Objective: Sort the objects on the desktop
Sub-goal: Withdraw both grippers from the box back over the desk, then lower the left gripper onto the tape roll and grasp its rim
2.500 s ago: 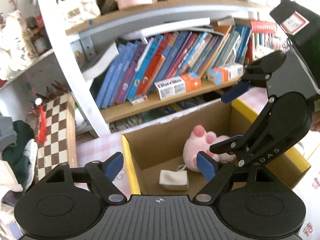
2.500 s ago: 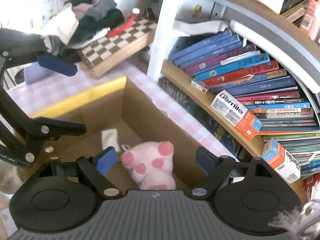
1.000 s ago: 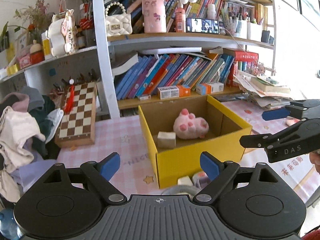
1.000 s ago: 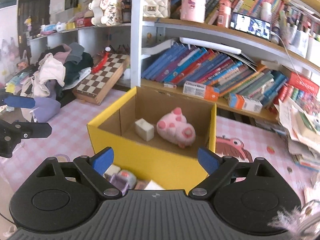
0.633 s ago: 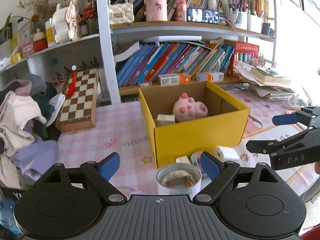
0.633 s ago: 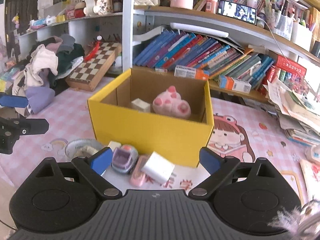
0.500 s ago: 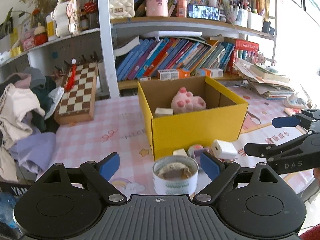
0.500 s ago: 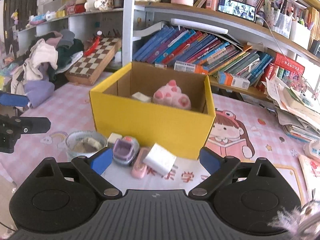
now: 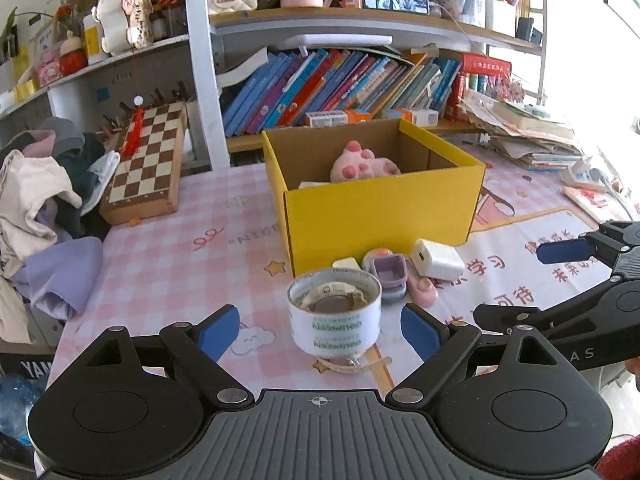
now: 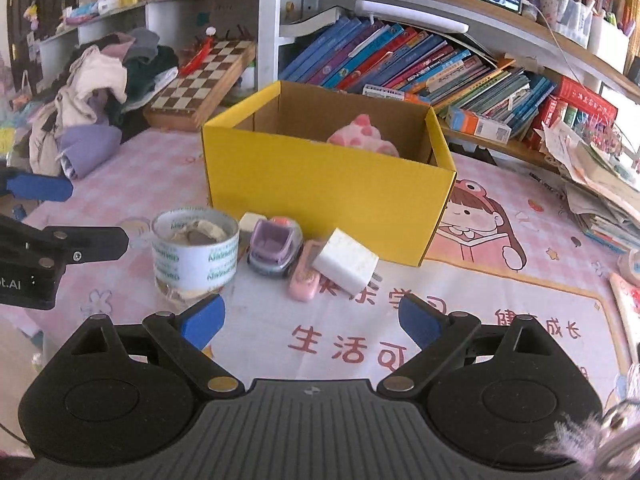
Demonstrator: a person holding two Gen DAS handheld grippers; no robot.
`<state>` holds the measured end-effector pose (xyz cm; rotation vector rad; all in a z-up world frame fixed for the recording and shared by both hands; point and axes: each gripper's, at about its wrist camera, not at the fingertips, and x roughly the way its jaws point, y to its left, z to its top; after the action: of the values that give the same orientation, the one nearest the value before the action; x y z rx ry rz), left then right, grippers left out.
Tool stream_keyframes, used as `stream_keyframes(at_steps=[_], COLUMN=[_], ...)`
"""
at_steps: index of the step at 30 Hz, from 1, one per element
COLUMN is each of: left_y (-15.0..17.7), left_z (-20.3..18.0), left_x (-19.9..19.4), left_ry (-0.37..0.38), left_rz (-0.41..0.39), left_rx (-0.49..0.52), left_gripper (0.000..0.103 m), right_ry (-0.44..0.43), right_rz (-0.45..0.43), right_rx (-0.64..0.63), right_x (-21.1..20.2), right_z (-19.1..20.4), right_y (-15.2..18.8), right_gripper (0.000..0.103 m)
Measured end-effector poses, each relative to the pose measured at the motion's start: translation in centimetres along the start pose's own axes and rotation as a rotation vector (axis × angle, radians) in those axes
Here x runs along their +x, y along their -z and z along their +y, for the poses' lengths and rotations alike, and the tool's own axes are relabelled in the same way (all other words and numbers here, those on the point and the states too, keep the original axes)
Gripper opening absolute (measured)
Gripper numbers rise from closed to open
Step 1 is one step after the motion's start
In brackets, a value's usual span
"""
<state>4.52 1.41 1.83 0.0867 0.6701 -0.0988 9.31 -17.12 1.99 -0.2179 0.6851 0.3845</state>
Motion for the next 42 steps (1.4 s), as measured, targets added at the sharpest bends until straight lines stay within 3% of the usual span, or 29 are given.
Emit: stream_keyframes(at_steps=[8, 24, 42], left_y=[1.1, 0.8, -0.1], left_z=[-1.0, -2.0, -1.1], left_x=[0.3, 2.0, 6.3], left_ry=[-0.001, 0.008, -0.03], left_rz=[0.024, 0.049, 0.122], left_rx=[-0.005, 0.028, -0.023], left_gripper=[0.096, 0.096, 0.096], right_ry=[0.018, -0.002, -0.057], right_rz=[0.036, 0.077, 0.122], right_rx=[0.029, 0.08, 0.043], right_x=[0.1, 1.2, 4.7], right_z=[-0.1, -1.8, -3.2], right_y=[1.0, 0.3, -1.7], right_gripper=[0.095, 0.095, 0.095])
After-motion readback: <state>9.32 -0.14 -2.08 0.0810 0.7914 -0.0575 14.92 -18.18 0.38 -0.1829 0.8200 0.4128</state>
